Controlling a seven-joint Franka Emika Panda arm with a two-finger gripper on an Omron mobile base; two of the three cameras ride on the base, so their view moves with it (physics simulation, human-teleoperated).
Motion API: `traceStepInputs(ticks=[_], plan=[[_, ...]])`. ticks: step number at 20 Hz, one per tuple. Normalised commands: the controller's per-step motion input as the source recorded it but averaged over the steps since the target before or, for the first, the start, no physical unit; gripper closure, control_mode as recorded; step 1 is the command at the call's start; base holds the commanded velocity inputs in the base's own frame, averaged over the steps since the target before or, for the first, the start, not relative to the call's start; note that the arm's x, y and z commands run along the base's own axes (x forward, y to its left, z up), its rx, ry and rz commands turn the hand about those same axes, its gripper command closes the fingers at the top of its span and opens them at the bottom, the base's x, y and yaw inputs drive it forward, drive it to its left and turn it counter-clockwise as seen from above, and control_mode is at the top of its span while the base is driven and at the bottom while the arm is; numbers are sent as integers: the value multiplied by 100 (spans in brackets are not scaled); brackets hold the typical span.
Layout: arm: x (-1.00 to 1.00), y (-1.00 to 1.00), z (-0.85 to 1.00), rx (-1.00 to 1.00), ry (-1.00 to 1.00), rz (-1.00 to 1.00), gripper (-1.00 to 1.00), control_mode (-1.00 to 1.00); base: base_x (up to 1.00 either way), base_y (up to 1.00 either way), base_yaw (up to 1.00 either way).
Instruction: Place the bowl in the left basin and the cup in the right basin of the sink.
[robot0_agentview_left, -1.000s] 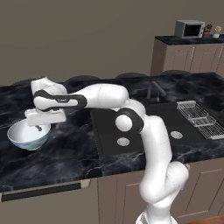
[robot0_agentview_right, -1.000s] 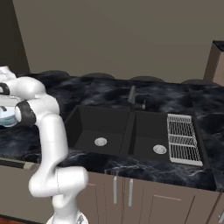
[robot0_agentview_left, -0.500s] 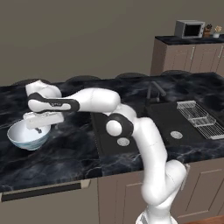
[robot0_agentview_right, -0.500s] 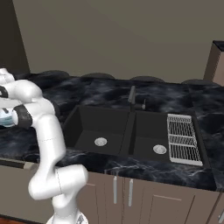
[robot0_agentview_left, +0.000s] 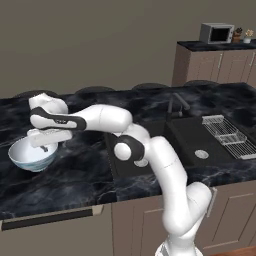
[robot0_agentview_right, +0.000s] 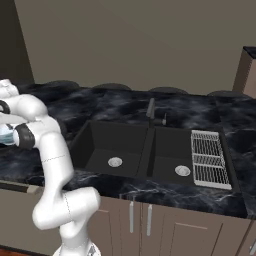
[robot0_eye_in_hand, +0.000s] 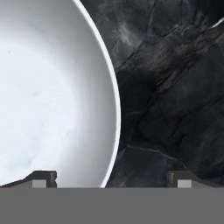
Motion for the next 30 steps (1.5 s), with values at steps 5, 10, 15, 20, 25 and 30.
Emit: traceStepInputs(ticks=[5, 10, 15, 20, 25, 30], plan=[[21, 1, -12, 0, 0, -5, -100, -100, 0, 0, 0], [19, 5, -14, 1, -1, -5, -100, -100, 0, 0, 0], [13, 5, -17, 7, -3, -4, -100, -100, 0, 0, 0], [8, 1, -13, 6, -2, -4, -100, -100, 0, 0, 0], [0, 1, -18, 1, 0, -7, -100, -100, 0, 0, 0], [0, 9, -23, 0, 0, -11, 100, -100, 0, 0, 0]])
